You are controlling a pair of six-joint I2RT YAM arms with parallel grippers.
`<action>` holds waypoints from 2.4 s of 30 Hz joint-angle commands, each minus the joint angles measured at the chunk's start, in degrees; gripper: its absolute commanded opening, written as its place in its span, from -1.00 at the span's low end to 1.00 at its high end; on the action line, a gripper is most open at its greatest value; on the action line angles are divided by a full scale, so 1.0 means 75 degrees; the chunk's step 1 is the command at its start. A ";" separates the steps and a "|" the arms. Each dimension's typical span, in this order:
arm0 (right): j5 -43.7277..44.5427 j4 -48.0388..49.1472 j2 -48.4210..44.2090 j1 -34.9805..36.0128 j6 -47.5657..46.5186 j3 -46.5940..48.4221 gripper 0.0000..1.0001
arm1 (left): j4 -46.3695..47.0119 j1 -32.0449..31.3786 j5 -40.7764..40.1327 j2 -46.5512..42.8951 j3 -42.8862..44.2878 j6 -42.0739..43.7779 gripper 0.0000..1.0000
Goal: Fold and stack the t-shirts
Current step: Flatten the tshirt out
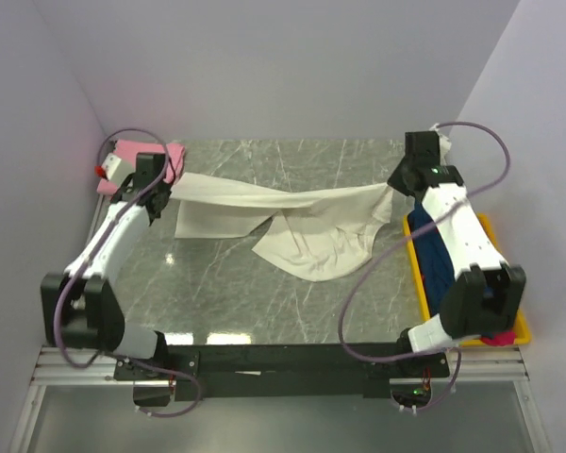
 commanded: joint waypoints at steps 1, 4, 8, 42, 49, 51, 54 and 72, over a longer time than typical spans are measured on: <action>0.0067 0.0152 -0.1727 -0.0031 -0.0108 -0.0715 -0.85 | -0.0061 0.0089 -0.0228 -0.1519 -0.0621 -0.0406 -0.99; -0.0040 0.0036 -0.2818 -0.0019 -0.0155 -0.1303 -0.84 | -0.0248 0.0124 -0.0379 -0.2808 -0.1289 -0.0453 -0.99; -0.0284 0.0140 -0.3608 -0.0043 -0.0225 -0.1936 -0.85 | -0.0308 0.0241 -0.0416 -0.4109 -0.2108 -0.0324 -0.99; -0.1621 0.3102 -0.3106 0.0496 0.1720 -0.6929 0.04 | 0.0865 0.0288 0.0511 -0.1698 -0.2392 -0.0090 -0.99; -0.1563 0.3491 -0.3197 0.0730 0.2012 -0.7175 0.02 | 0.0935 0.0288 0.0534 -0.1756 -0.2381 -0.0031 -0.99; -0.1493 0.3608 -0.3384 0.0812 0.2164 -0.7328 0.01 | 0.0958 0.0288 0.0557 -0.1745 -0.2381 -0.0019 -0.99; -0.1399 0.3714 -0.3258 0.0965 0.2271 -0.7410 0.02 | 0.0958 0.0288 0.0592 -0.1698 -0.2369 -0.0019 -0.99; -0.1083 0.3798 -0.2716 0.1199 0.2564 -0.7141 -0.67 | 0.0970 0.0288 0.0639 -0.1768 -0.2381 0.0016 -0.99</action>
